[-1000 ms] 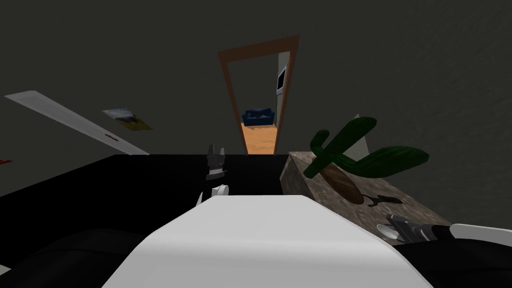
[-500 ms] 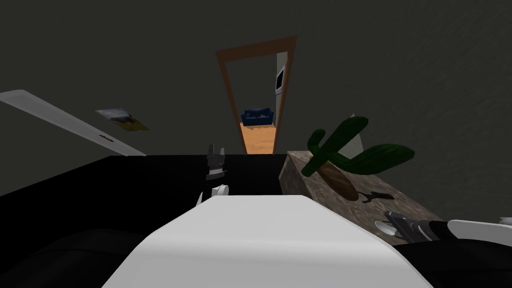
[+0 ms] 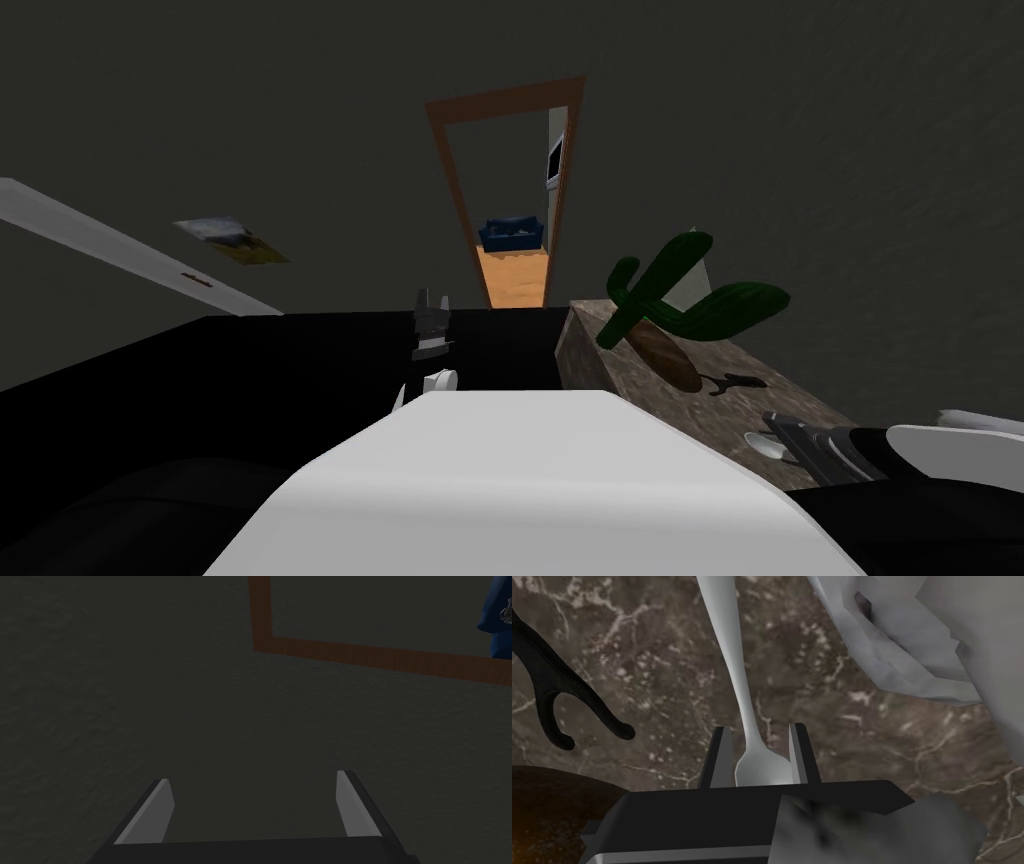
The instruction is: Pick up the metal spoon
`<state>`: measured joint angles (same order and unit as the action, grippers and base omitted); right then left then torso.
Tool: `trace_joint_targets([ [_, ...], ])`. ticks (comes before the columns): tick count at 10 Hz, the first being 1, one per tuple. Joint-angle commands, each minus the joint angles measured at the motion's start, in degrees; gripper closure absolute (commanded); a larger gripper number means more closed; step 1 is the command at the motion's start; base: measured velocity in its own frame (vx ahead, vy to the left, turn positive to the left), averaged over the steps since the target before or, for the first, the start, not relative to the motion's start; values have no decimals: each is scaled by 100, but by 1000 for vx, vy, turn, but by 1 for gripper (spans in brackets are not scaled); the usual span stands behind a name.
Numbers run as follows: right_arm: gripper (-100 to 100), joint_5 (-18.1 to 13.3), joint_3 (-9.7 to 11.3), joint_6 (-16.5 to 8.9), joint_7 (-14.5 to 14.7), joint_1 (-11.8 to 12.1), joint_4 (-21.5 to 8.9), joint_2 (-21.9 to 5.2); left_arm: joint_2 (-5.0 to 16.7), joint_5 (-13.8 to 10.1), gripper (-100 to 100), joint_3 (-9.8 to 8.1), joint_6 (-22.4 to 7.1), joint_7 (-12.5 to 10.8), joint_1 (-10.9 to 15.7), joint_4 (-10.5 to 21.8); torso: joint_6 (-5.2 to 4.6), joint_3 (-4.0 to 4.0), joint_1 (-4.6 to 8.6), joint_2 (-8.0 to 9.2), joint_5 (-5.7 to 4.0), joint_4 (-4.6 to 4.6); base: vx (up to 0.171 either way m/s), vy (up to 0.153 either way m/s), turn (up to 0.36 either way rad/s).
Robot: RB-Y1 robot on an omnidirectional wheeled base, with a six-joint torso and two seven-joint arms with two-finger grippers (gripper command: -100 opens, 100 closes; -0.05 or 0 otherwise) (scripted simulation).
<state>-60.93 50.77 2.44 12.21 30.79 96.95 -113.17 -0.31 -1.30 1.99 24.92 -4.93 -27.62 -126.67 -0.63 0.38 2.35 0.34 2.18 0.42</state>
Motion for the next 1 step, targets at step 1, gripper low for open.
trace_joint_targets([
  [1,0,0,0,0,0,0,0,0,0,0,0,0,0,0,0,0,0,0,0,0,0,0,0,0,0],
])
